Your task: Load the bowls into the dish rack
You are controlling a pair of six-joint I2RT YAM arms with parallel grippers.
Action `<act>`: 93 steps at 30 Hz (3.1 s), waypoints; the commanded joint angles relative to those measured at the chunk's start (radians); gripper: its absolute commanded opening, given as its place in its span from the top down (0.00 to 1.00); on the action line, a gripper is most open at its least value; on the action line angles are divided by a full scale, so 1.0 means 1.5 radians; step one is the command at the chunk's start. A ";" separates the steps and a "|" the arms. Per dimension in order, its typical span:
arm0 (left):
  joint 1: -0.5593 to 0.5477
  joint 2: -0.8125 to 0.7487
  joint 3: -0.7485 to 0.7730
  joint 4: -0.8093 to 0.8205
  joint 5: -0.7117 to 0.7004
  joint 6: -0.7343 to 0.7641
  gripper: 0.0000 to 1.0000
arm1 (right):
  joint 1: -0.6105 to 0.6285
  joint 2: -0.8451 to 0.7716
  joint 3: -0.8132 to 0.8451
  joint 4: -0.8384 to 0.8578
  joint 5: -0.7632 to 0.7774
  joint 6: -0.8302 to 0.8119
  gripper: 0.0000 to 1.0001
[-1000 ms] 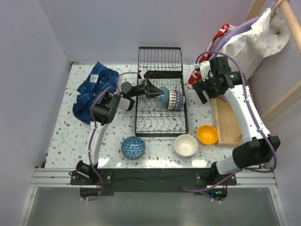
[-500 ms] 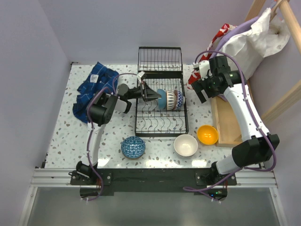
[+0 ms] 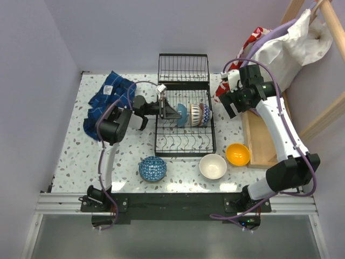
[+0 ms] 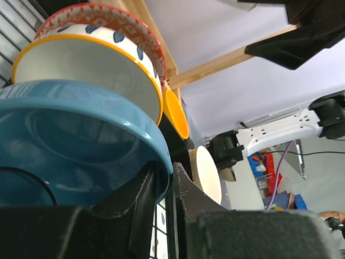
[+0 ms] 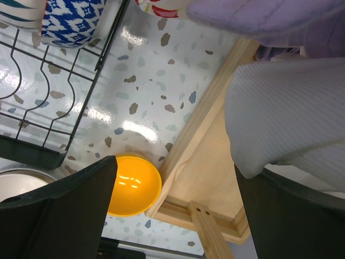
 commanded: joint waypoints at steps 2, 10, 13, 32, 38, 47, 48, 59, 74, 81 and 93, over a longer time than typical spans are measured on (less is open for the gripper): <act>-0.001 -0.086 -0.005 -0.385 -0.027 0.341 0.72 | 0.003 -0.036 -0.001 0.023 -0.011 0.005 0.05; 0.028 -0.197 0.015 -0.765 -0.115 0.633 0.45 | 0.003 -0.072 -0.037 0.029 -0.015 -0.002 0.04; 0.048 -0.241 -0.014 -0.801 -0.115 0.671 0.39 | 0.003 -0.094 -0.057 0.034 -0.023 0.000 0.04; 0.078 -0.455 -0.051 -1.187 -0.080 1.031 0.28 | 0.003 -0.216 -0.177 0.072 -0.047 0.020 0.04; 0.078 -0.554 -0.016 -1.291 -0.142 1.085 0.30 | 0.003 -0.237 -0.211 0.083 -0.055 0.022 0.04; 0.037 -0.742 0.023 -1.650 -0.340 1.457 0.32 | 0.003 -0.253 -0.218 0.096 -0.076 -0.003 0.04; 0.035 -0.741 0.029 -1.735 -0.345 1.521 0.33 | 0.003 -0.249 -0.215 0.098 -0.078 0.000 0.04; -0.098 -0.883 -0.198 -1.704 -0.497 1.653 0.35 | 0.003 -0.254 -0.229 0.111 -0.099 0.007 0.04; -0.356 -0.824 -0.233 -1.604 -0.519 1.562 0.48 | 0.003 -0.299 -0.287 0.126 -0.094 0.024 0.04; -0.374 -0.805 -0.245 -1.560 -0.519 1.539 0.50 | 0.002 -0.314 -0.296 0.119 -0.087 0.026 0.04; -0.405 -0.804 -0.297 -1.535 -0.525 1.521 0.53 | 0.002 -0.328 -0.311 0.125 -0.078 0.028 0.04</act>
